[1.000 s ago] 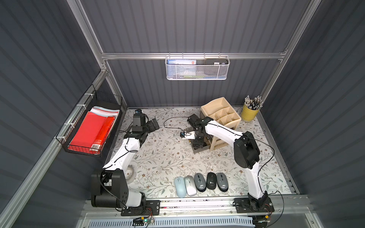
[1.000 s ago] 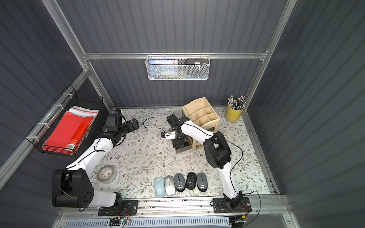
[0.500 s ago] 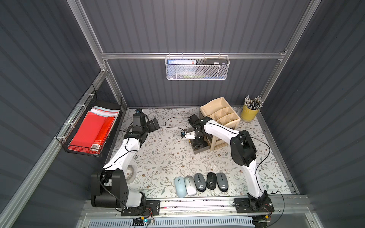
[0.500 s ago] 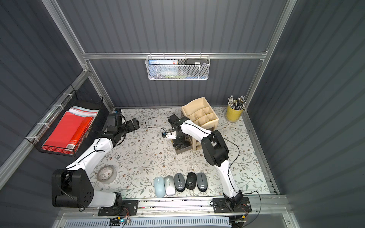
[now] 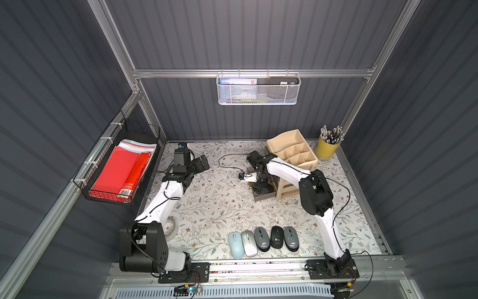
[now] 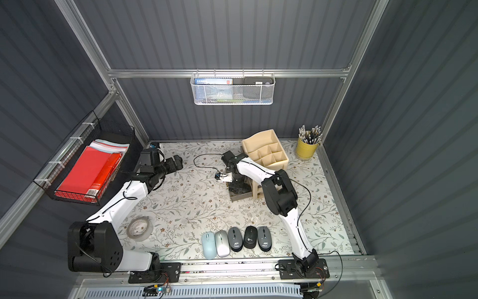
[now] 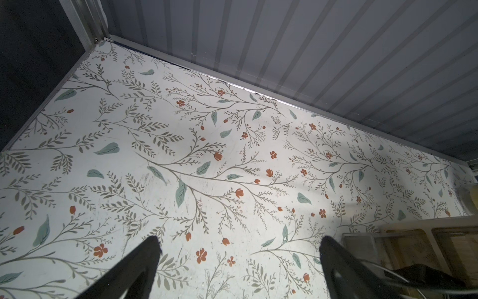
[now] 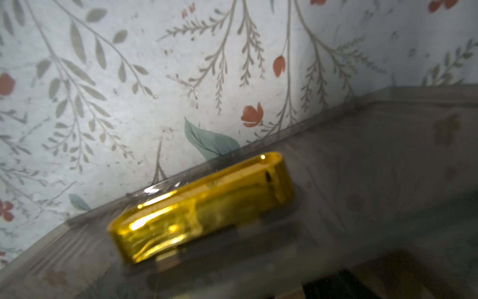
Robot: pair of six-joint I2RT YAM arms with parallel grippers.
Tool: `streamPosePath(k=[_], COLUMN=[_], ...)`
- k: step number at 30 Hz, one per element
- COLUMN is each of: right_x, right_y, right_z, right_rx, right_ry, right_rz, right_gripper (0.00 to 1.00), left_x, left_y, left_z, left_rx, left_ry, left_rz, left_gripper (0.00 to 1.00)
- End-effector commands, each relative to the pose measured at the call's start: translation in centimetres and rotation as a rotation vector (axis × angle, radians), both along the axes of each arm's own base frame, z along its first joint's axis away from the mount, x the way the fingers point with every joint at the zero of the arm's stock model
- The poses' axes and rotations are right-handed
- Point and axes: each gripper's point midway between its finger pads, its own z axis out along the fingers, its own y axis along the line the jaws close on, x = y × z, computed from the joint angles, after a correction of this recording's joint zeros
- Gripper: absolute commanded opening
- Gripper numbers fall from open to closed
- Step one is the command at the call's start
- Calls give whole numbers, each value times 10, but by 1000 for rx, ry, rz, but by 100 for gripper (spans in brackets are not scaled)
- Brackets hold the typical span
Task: Take the mice out of the drawer
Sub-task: Pick up the mouse from the drawer.
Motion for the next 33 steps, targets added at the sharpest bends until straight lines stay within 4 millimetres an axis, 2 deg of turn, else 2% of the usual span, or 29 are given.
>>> streamPosePath(k=[1,8,13,19,25,27,31,33], right_x=[-5,-6,2,7,12,8,-13,-29], right_y=[-14,-3,10,37,52,59,75,73], right_z=[-24,-4,22,73,117,135,175,184], right_rx=[-60,-15,34,131,177,232,369,387], right_ry=[59,31,-36,-151,-277,-283,-252,-219], right_rz=[-48,-23,-3,40,56,58,43,10], right_gripper=[65,48,34,35,35,35,35,35], left_x=[-3,-2,-2,-1,-1,0,0,2], left_y=[0,-1,-1,-1,-1,-1,-1,-1], left_z=[4,2,2,1,2,2,2,3], left_rx=[12,9,9,6,3,4,4,4], left_ry=[-12,-9,-8,-9,-13,-12,-11,-15], left_rz=[-13,-15,-13,-12,-10,-10,-10,-11], left_gripper=[99,99,99,99,99,99,99,99])
